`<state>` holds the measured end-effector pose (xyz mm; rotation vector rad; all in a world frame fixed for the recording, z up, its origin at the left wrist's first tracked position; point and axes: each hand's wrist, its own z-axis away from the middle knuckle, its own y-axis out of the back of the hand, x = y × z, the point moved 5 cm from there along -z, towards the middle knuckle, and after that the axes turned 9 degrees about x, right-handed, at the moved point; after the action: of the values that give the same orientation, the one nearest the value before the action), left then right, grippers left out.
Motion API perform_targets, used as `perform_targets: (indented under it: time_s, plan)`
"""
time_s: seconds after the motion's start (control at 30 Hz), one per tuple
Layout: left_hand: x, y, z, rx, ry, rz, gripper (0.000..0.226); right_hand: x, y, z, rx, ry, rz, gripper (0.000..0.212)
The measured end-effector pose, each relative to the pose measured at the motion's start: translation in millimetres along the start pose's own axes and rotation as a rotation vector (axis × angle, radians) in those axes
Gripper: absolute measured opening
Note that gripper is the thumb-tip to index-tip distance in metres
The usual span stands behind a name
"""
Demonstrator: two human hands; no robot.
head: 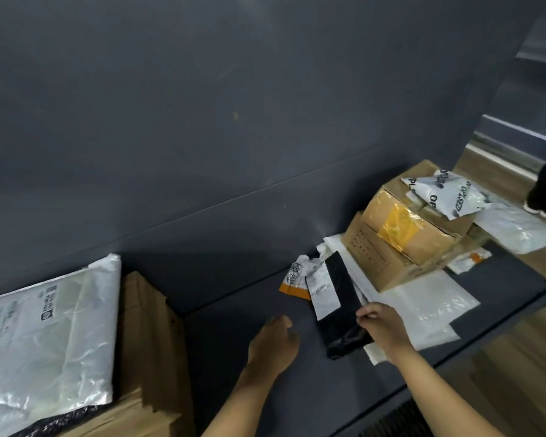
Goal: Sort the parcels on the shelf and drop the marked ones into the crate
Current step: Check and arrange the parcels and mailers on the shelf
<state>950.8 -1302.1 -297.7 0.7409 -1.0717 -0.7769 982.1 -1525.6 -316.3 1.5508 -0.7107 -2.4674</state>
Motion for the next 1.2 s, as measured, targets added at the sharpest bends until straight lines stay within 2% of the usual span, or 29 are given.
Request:
perform_targets:
  time_s: [0.13,0.23,0.33,0.43,0.5,0.67,0.73,0.8,0.87,0.93,1.07,1.2]
  plan:
    - [-4.9,14.8,4.7,0.069,0.119,0.277,0.035,-20.3,-11.7,27.7,-0.149,-0.095,-0.443,0.017]
    - [-2.1,28.7,10.2,0.015,0.242,0.837,0.015,-44.0,-16.4,51.5,-0.292,-0.021,-0.653,0.022]
    - [-1.4,53.0,18.5,0.071,0.175,1.145,0.026,-64.6,-20.0,69.1,-0.365,0.048,-0.699,0.041]
    - [-4.5,79.6,29.2,0.151,0.063,1.293,0.03,-80.4,-29.3,88.7,-0.458,0.058,-0.729,0.04]
    - [-3.8,92.0,38.7,0.177,0.011,1.329,0.029,-86.3,-36.3,101.1,-0.5,0.055,-0.722,0.037]
    - [-1.6,118.6,58.8,0.119,-0.05,1.383,0.019,-112.8,-24.9,106.7,-0.387,0.134,-0.676,0.031]
    - [-8.6,146.9,63.7,0.182,-0.052,1.447,0.024,-131.6,-11.3,106.6,-0.411,0.171,-0.665,0.026]
    - [-19.5,175.1,65.7,0.255,-0.036,1.505,0.033,-150.9,0.7,108.6,-0.468,0.25,-0.605,0.042]
    - [-29.1,194.6,68.3,0.305,-0.011,1.526,0.026,-165.2,7.0,110.5,-0.488,0.309,-0.531,0.037]
    - [-35.6,203.3,69.8,0.339,0.022,1.505,0.021,-175.8,7.9,114.8,-0.512,0.368,-0.461,0.033]
    - [-40.7,210.3,71.4,0.397,0.017,1.504,0.03,-186.9,4.5,126.8,-0.53,0.436,-0.419,0.032]
    - [-37.9,222.2,74.6,0.424,-0.054,1.396,0.019,-186.2,3.3,127.1,-0.523,0.421,-0.462,0.031]
